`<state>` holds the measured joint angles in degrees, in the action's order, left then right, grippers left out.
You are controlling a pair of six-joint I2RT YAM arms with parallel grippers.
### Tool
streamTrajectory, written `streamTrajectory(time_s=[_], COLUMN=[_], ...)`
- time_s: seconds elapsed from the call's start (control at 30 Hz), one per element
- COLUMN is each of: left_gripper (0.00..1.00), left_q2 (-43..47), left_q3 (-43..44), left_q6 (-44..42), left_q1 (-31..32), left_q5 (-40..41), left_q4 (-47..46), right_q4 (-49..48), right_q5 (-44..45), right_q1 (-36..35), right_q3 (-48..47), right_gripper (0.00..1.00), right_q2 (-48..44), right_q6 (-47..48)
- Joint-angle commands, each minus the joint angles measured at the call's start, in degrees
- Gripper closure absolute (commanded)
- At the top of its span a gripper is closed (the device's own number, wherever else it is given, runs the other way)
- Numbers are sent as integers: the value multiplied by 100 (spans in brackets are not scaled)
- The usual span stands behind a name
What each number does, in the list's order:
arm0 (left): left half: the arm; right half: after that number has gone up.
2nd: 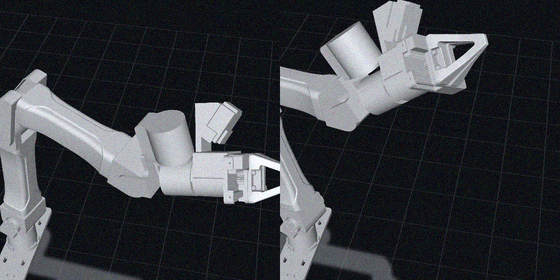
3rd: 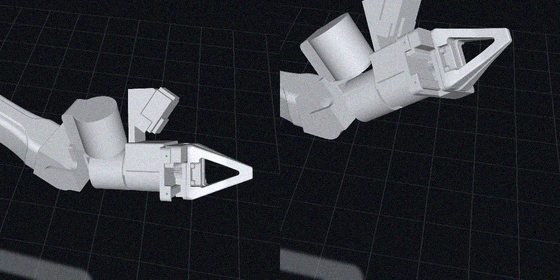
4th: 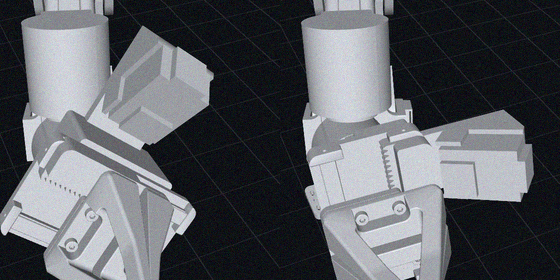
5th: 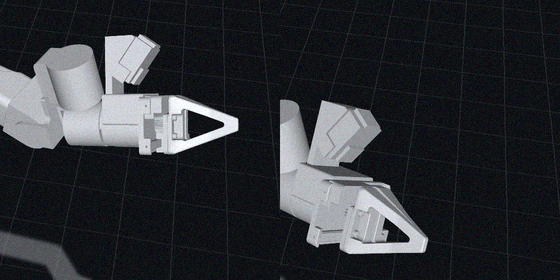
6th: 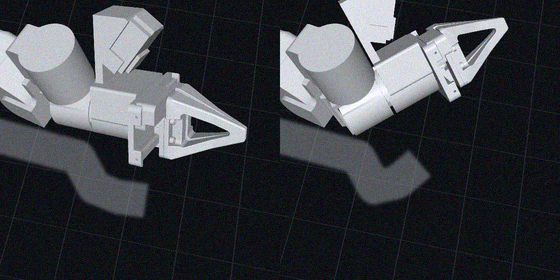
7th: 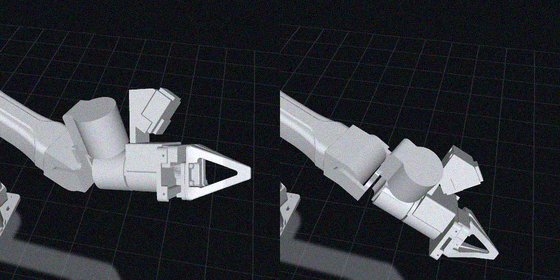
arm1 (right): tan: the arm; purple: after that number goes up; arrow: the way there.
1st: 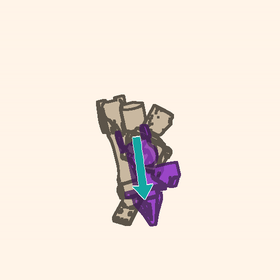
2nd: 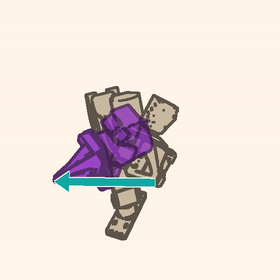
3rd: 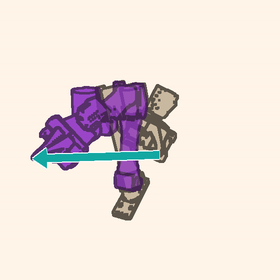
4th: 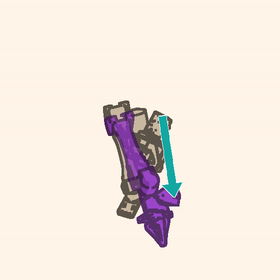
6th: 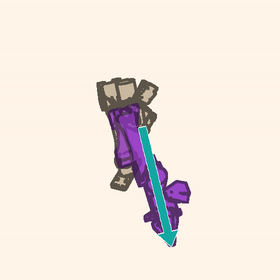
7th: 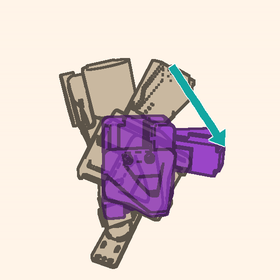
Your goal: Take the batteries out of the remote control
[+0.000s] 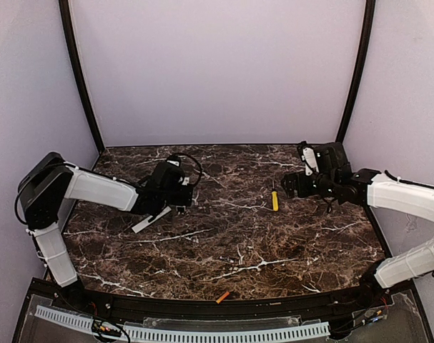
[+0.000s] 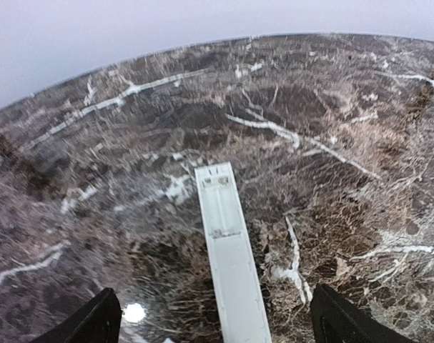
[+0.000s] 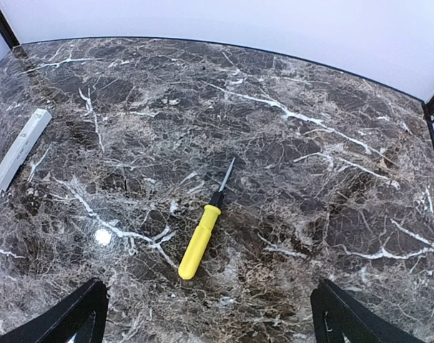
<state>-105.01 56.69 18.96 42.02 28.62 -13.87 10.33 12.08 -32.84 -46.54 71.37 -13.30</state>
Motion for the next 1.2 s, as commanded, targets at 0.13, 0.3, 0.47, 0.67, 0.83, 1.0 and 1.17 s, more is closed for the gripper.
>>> streamTrajectory(time_s=[0.13,0.3,0.47,0.67,0.83,1.0,1.17], left_gripper=[4,1,2,1,1,1,2], left_q2=[1686,2136,2732,2985,2674,2413,2230], left_q3=[-655,-1033,-1645,-2199,-2588,-3040,-3562], left_q6=[-1897,-2468,-2548,-2684,-3176,-3118,-2922], left_q1=[-189,-447,-1089,-1802,-2210,-2577,-2969], left_q5=[1058,1760,2105,2040,2063,1663,783], left_q4=[-228,-454,-1023,-1360,-2339,-3046,-4029], right_q4=[-694,-852,-1000,-1358,-1630,-2064,-2891], right_q5=[26,98,5,188,148,295,403], right_q1=[309,637,1193,1483,1720,1841,1878], right_q3=[-174,-209,-86,299,607,957,1565], right_gripper=[1,1,1,1,1,1,1], right_q2=[-295,-421,-578,-773,-832,-798,-880], right_q6=[1007,1096,936,1034,914,1091,1708])
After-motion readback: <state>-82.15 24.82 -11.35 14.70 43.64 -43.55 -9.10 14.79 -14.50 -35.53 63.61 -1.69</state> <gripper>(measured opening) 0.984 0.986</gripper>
